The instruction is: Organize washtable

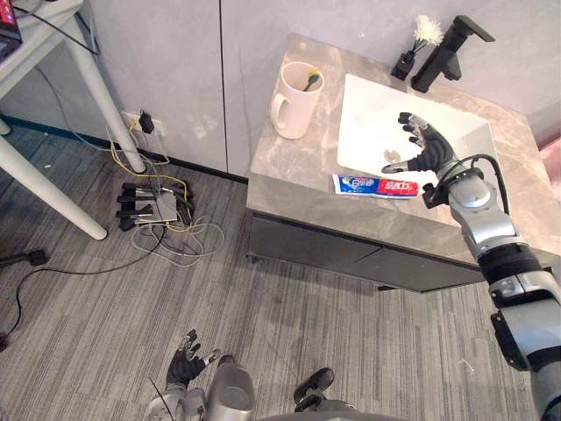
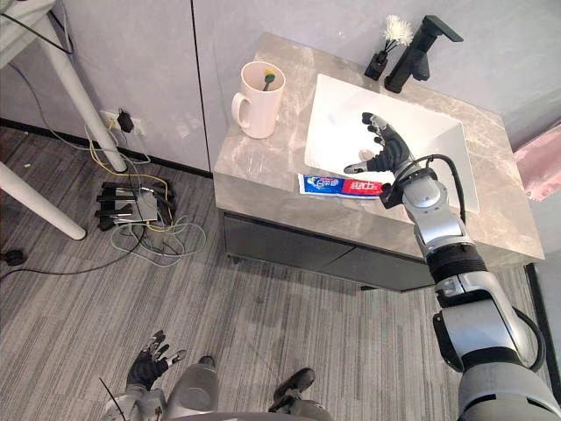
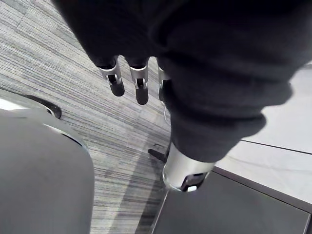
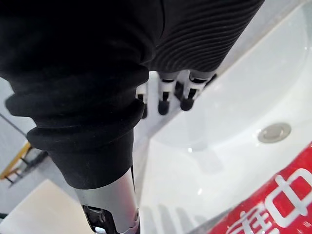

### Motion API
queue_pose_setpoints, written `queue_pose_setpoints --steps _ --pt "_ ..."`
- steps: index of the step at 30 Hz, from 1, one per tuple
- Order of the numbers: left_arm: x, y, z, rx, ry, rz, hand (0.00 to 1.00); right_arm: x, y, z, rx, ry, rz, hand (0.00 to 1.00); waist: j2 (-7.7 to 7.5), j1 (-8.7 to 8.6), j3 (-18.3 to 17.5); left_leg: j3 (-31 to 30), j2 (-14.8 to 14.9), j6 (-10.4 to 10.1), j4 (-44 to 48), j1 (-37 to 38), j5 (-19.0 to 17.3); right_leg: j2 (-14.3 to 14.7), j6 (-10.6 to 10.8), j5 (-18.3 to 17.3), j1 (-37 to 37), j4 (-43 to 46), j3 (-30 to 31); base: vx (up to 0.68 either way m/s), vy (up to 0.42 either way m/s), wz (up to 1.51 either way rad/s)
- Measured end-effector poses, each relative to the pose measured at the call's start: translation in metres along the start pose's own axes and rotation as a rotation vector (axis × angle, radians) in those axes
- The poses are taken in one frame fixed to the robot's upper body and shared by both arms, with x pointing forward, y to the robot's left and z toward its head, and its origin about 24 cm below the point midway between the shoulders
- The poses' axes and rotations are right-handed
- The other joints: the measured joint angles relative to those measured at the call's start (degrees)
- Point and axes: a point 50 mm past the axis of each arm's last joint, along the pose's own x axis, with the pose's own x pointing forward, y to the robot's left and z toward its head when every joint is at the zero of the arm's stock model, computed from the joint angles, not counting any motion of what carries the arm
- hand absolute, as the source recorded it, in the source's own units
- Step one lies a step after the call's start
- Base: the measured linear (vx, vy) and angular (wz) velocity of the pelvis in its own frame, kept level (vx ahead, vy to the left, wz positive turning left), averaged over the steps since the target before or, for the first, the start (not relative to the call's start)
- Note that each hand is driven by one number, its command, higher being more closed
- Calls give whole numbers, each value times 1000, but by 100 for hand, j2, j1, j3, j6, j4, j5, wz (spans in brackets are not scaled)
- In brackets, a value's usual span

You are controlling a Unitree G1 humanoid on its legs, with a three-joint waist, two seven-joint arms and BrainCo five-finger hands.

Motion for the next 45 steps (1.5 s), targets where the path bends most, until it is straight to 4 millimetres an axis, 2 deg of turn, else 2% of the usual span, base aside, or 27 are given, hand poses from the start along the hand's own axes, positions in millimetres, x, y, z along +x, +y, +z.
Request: queue_pose_setpoints --steps 6,18,28,33,38,44,45 --pt "0 2 1 12 -1 -8 0 0 -5 -1 -39 15 19 0 -38 -5 47 5 5 0 11 -13 0 1 0 0 -8 0 -1 -27 38 0" --pt "0 3 1 17 -3 -10 0 -6 -27 -6 -70 48 1 0 -57 -5 56 15 2 0 25 -95 1 -1 0 0 -96 4 0 -18 41 -1" --pt "1 3 2 45 -2 -28 0 -6 -23 -8 -91 60 48 0 -69 -15 65 26 -10 0 25 -94 1 -13 0 -1 -104 2 -1 -18 31 0" --pt "1 4 4 52 -7 -31 0 -8 -16 -13 -116 82 103 0 -95 -10 206 23 -13 7 27 -111 6 -18 0 -1 -110 1 -10 0 0 1" --pt "1 4 5 55 -12 -45 0 -18 -10 -29 -152 136 158 0 -90 -8 271 -33 -22 14 26 -159 13 -22 1 -4 -120 0 -109 0 12 6" --pt "1 3 6 58 -17 -53 0 -23 -18 -27 -195 135 174 0 -69 7 312 -124 -29 16 20 -208 16 -23 3 -9 -120 4 -211 -4 36 7" --pt "1 3 7 58 -20 -54 0 -24 -21 -27 -201 138 170 100 -66 10 340 -138 -27 25 18 -218 21 -30 3 -10 -119 4 -245 -10 33 5"
